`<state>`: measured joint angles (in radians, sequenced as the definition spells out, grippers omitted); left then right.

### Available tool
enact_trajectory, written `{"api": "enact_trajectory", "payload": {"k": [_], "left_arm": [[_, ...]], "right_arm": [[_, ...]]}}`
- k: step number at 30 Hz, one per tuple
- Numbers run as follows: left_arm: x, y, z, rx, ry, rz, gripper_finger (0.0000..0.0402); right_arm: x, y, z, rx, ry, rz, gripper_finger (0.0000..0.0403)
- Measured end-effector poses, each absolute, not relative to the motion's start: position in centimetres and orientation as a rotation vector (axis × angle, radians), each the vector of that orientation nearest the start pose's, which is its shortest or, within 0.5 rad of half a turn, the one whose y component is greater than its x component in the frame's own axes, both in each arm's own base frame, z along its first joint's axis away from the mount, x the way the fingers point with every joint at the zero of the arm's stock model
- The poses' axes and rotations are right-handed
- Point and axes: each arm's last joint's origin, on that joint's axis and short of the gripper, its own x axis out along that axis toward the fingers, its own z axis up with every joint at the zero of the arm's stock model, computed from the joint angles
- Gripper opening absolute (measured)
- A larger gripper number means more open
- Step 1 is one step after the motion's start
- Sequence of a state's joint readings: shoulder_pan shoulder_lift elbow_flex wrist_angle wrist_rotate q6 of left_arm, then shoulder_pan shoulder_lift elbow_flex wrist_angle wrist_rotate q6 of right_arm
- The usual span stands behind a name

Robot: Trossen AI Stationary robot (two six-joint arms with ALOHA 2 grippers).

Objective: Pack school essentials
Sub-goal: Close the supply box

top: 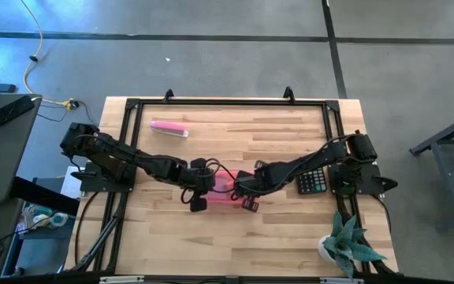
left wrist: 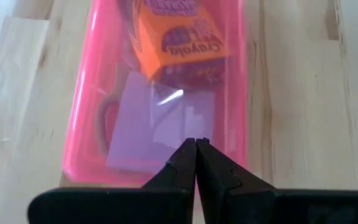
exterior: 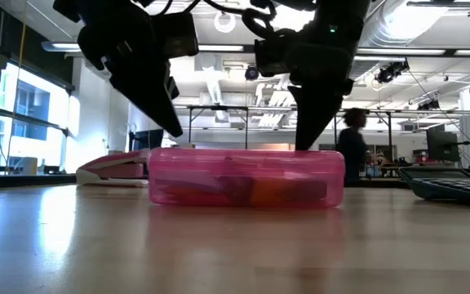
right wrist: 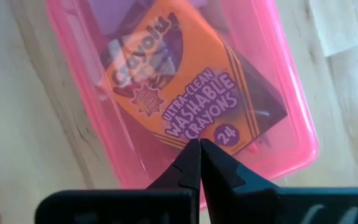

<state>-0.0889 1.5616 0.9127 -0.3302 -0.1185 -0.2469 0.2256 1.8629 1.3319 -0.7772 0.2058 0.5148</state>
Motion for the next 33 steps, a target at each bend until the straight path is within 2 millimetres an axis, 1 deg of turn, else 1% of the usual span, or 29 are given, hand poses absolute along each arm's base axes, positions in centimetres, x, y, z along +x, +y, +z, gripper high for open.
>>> {"api": "enact_trajectory", "payload": {"k": [4,20,28,33], "left_arm": [[30.2,-2.3,18.8,-0.117,0.96,0.147,0.0],[30.1,-2.3,18.8,-0.101,0.968,0.143,0.0],[30.2,-2.3,18.9,-0.1,0.961,0.142,0.0],[30.5,-2.3,19.1,-0.09,0.926,0.13,0.0]], "right_arm": [[35.4,7.5,19.5,0.15,1.257,-0.321,0.0],[35.4,7.6,19.7,0.135,1.24,-0.331,0.0],[35.3,7.6,20.7,0.148,1.2,-0.324,0.0],[35.2,7.7,20.2,0.159,1.189,-0.309,0.0]]}}
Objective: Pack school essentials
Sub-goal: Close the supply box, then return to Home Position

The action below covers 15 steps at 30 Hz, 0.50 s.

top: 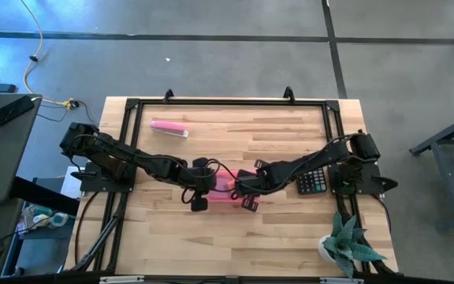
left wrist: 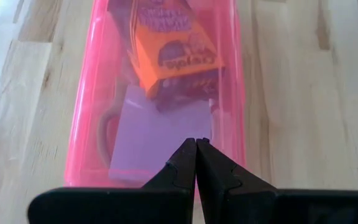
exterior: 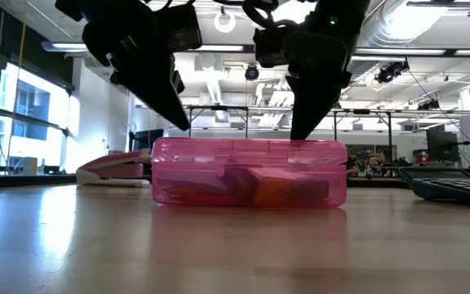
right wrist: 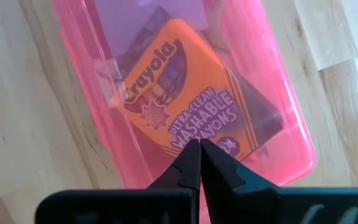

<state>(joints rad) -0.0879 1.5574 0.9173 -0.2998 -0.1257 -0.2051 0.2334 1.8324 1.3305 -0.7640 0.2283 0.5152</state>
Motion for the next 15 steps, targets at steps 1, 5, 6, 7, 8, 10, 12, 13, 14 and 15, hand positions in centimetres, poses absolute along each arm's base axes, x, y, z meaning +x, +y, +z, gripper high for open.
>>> {"api": "enact_trajectory", "payload": {"k": [1,5,6,7,8,10,12,13,14,15], "left_arm": [[30.5,-2.3,19.2,-0.089,0.919,0.127,0.0],[30.6,-2.3,19.2,-0.075,0.916,0.12,0.0],[30.6,-2.3,19.2,-0.074,0.915,0.123,0.0],[30.6,-2.3,19.2,-0.07,0.915,0.128,0.0],[30.6,-2.3,19.2,-0.063,0.915,0.13,0.0],[30.5,-2.3,19.2,-0.053,0.918,0.127,0.0],[30.5,-2.3,19.2,-0.052,0.921,0.127,0.0],[30.4,-2.3,19.3,-0.052,0.921,0.127,0.0],[30.2,-2.3,19.6,-0.052,0.922,0.127,0.0],[30.1,-2.3,19.9,-0.053,0.915,0.127,0.0]], "right_arm": [[35.2,7.8,20.1,0.158,1.188,-0.306,0.0],[35.1,8.1,20.3,0.148,1.181,-0.304,0.0],[35.1,8.1,20.4,0.148,1.177,-0.301,0.0],[35.0,8.2,20.5,0.145,1.175,-0.303,0.0],[34.9,8.2,20.6,0.136,1.174,-0.311,0.0],[34.7,8.2,21.1,0.116,1.157,-0.321,0.0],[34.4,8.2,21.8,0.099,1.138,-0.321,0.0],[34.2,8.1,22.2,0.094,1.125,-0.319,0.0],[34.0,8.1,22.7,0.088,1.111,-0.312,0.0],[33.8,8.1,23.2,0.082,1.102,-0.305,0.0]]}}
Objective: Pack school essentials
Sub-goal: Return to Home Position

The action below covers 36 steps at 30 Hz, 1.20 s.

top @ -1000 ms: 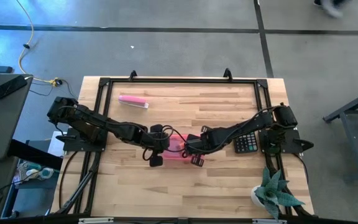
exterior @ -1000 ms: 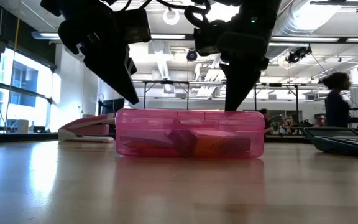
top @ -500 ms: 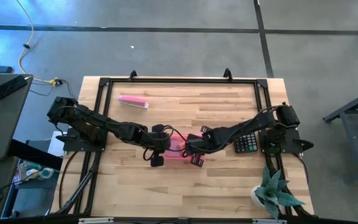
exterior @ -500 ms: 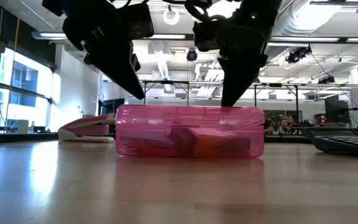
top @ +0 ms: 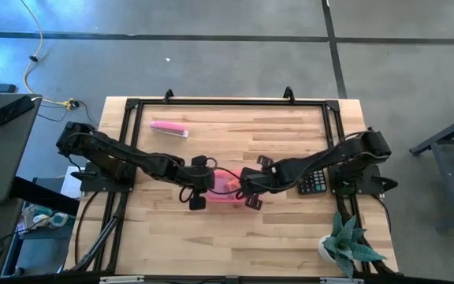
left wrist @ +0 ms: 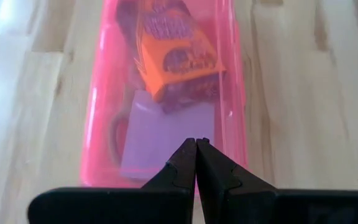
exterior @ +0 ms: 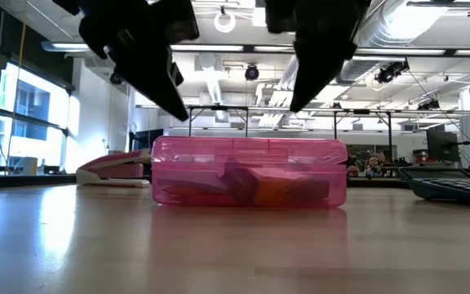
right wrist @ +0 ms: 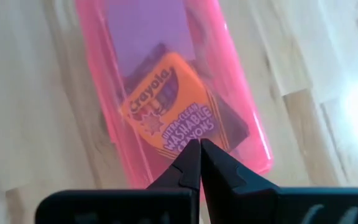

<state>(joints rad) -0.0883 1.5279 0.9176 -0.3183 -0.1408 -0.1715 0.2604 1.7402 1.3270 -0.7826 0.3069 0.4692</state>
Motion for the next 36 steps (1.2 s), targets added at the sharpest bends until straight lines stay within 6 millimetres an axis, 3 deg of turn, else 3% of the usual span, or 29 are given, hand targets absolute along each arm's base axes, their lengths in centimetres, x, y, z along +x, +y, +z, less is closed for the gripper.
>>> {"api": "enact_trajectory", "payload": {"k": [10,20,23,26,36], "left_arm": [[27.2,-1.9,24.8,-0.043,0.779,0.156,0.0],[21.7,-1.1,29.9,-0.005,0.6,0.271,0.0],[20.2,-1.2,29.5,-0.024,0.534,0.255,0.0],[18.8,-1.2,27.7,-0.066,0.496,0.252,0.0],[15.6,-0.9,22.4,-0.153,0.328,0.249,0.0]], "right_arm": [[31.2,7.6,28.7,0.012,0.948,-0.224,0.0],[26.6,7.8,33.6,-0.117,0.79,-0.247,0.0],[25.4,8.4,33.9,-0.166,0.785,-0.309,0.0],[24.8,9.0,33.7,-0.183,0.803,-0.341,0.0],[25.1,8.9,33.3,-0.221,0.825,-0.341,0.0]]}}
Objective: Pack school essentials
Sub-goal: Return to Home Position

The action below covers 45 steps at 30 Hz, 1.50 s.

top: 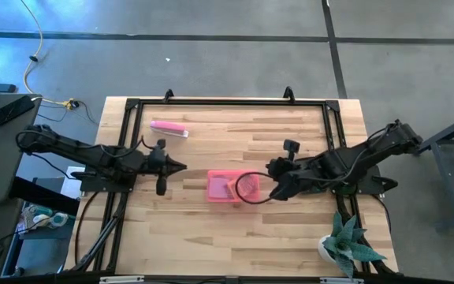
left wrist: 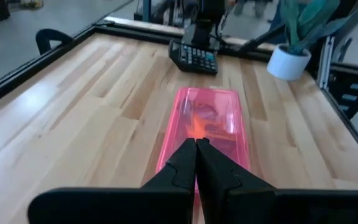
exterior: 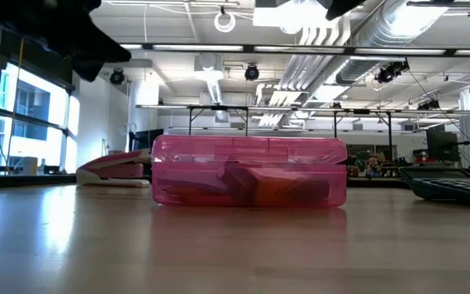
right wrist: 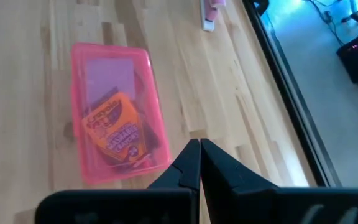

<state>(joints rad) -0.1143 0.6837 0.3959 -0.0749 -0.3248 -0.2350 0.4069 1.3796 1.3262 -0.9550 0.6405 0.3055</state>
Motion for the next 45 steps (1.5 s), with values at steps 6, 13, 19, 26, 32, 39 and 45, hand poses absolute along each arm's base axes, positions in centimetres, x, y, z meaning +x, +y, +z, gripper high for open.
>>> {"api": "enact_trajectory", "payload": {"k": [6,13,19,26,32,39,45], "left_arm": [[14.6,-0.8,19.4,-0.196,0.241,0.235,0.0],[13.6,-0.6,17.1,-0.254,0.219,0.239,0.0],[13.0,-0.6,15.7,-0.273,0.156,0.22,0.0],[12.9,-0.6,15.2,-0.275,0.131,0.215,0.0],[12.7,-0.5,15.9,-0.24,0.076,0.203,0.0],[12.3,-0.3,16.6,-0.243,0.015,0.166,0.0],[12.1,0.1,16.8,-0.19,0.001,0.187,0.0]], "right_arm": [[25.6,7.6,33.2,-0.237,0.852,-0.344,0.0],[26.3,4.8,33.0,-0.223,0.932,-0.291,0.0],[24.9,2.6,34.4,-0.23,0.929,-0.311,0.0],[19.8,1.1,38.5,-0.183,0.733,-0.357,0.0],[16.0,0.9,38.7,-0.084,0.53,-0.356,0.0],[14.0,1.0,32.3,0.004,0.403,-0.305,0.0],[12.5,0.8,28.6,0.021,0.367,-0.302,0.0]]}}
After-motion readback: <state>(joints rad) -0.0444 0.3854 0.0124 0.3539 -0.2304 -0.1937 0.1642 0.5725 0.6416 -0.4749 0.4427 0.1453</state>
